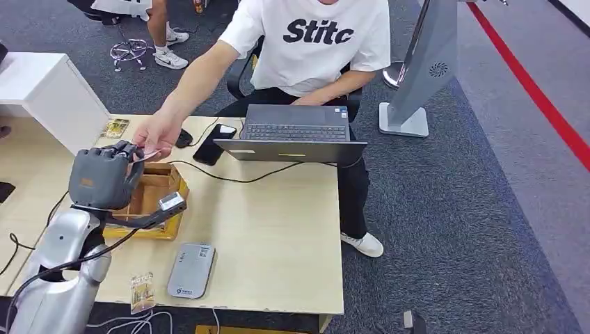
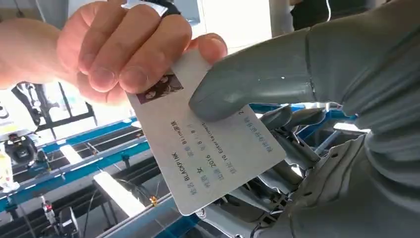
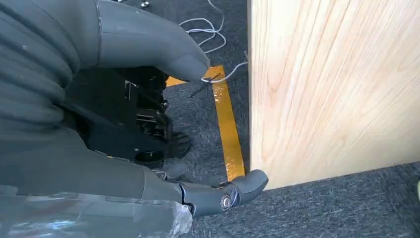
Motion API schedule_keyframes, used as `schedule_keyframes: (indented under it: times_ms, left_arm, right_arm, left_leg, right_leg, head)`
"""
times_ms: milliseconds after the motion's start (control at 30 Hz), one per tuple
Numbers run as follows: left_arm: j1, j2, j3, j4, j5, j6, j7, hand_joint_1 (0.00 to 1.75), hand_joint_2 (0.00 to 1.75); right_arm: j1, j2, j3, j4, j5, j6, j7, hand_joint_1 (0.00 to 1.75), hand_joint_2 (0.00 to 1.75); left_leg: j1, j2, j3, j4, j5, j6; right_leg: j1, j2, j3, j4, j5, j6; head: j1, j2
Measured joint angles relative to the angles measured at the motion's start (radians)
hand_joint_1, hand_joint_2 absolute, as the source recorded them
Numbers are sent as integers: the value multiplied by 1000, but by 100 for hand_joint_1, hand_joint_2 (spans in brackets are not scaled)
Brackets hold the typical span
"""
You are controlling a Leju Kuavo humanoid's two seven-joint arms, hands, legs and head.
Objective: Pass the card to the sensor for recognition and then transmit it.
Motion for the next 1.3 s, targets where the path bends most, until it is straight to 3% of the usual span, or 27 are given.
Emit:
schedule_keyframes:
  times_ms: [167,200,233,600,833,933,1133,1300]
  left_arm:
    - [-2,-2,10,5,-2,0,0,175,175]
    - [-2,-2,12,8,-2,0,0,37,175]
    - [-1,-2,14,9,-2,0,0,0,175]
    - [42,4,19,10,21,-7,-68,0,175]
    - [81,9,-7,10,44,-10,-79,0,175]
    - [91,19,-19,10,82,-45,-87,0,175]
    - [117,121,-70,10,175,-172,-93,0,175]
    - [133,175,-95,10,187,-187,-93,0,175]
  right_arm:
    - [0,1,0,0,0,1,0,0,175]
    - [0,1,0,0,0,1,0,0,175]
    - [0,1,0,0,0,1,0,0,175]
    - [3,1,0,-1,-11,3,-3,0,175]
    - [9,1,0,-4,-16,1,-3,0,175]
    - [11,1,0,-5,-19,0,-4,0,175]
    - [14,-1,0,-6,-31,0,-6,0,175]
    - [16,-3,0,-6,-34,0,-6,0,175]
  left_leg:
    - [0,0,0,0,0,0]
    - [0,0,0,0,0,0]
    - [0,0,0,0,0,0]
    - [0,0,-1,0,0,0]
    - [0,0,-1,0,0,0]
    - [0,0,-1,0,0,0]
    - [1,1,0,0,0,0]
    - [1,1,-1,0,0,0]
  right_leg:
    - [0,1,-1,0,0,0]
    - [0,1,-1,0,0,0]
    - [0,1,-1,0,0,0]
    - [0,1,-1,0,0,0]
    - [0,1,-1,0,0,0]
    - [0,1,-1,0,0,0]
    - [0,1,-1,0,0,0]
    - [0,1,-1,0,0,0]
  head:
    - [0,0]
    - [0,0]
    - [0,0]
    - [0,0]
    - [0,0]
    - [0,0]
    - [0,0]
    - [0,0]
